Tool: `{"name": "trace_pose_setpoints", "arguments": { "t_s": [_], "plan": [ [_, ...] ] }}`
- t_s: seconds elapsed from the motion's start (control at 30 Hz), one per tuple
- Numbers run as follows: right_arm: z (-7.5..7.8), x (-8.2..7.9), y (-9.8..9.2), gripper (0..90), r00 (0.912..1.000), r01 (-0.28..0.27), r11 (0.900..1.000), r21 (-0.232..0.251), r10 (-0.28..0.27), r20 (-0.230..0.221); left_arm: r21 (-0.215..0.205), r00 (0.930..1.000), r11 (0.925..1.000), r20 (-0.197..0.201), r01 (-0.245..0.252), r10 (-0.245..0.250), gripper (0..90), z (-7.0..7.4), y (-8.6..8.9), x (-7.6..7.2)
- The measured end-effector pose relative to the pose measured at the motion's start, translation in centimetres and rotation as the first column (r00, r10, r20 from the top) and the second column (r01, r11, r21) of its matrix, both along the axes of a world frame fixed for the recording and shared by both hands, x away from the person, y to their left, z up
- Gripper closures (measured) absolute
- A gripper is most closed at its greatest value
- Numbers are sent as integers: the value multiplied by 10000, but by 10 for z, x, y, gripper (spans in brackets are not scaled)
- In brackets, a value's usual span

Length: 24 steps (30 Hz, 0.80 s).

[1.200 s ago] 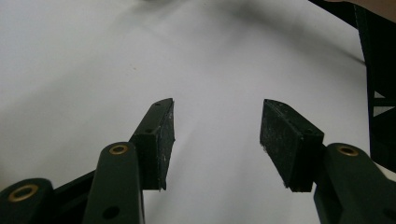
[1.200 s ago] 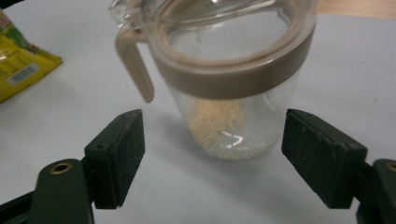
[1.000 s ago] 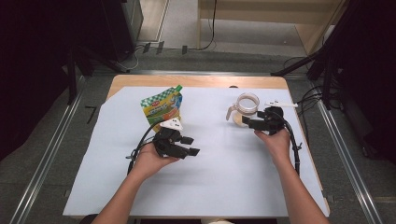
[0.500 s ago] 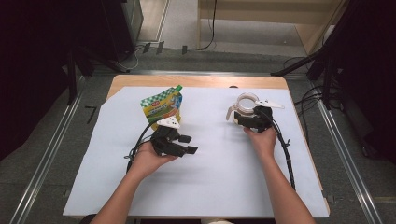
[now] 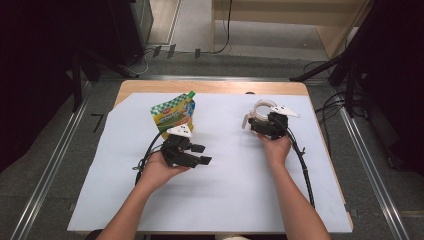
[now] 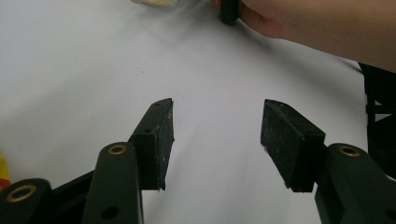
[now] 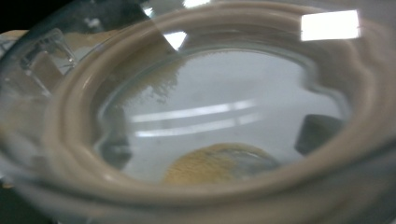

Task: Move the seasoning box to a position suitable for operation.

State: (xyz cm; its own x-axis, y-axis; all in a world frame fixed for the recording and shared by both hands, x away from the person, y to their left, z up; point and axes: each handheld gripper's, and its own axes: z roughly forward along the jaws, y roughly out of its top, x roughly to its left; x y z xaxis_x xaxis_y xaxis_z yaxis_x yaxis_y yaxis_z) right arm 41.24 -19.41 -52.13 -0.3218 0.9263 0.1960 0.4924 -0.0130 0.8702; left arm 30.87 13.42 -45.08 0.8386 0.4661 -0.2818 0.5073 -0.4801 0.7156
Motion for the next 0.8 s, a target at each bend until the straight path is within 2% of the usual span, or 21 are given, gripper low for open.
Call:
{"name": "trace_pose_setpoints", "arguments": {
  "t_s": [0.33, 0.6, 0.8],
  "plan": [
    [3, -1, 0, 99, 9998, -172, 9987, -482, 175, 47, 53, 10000, 10000, -4, 3, -3, 448, 0, 1, 1],
    [6, -4, 1, 106, 9993, -383, 9983, -445, 382, -43, 99, 10000, 10000, -14, 12, -12, 448, -1, 0, 1],
    [16, -11, 4, 109, 9968, -758, 9955, -573, 771, 205, 71, 10000, 10000, -28, 17, -17, 446, -1, 0, 1]
  ]
}}
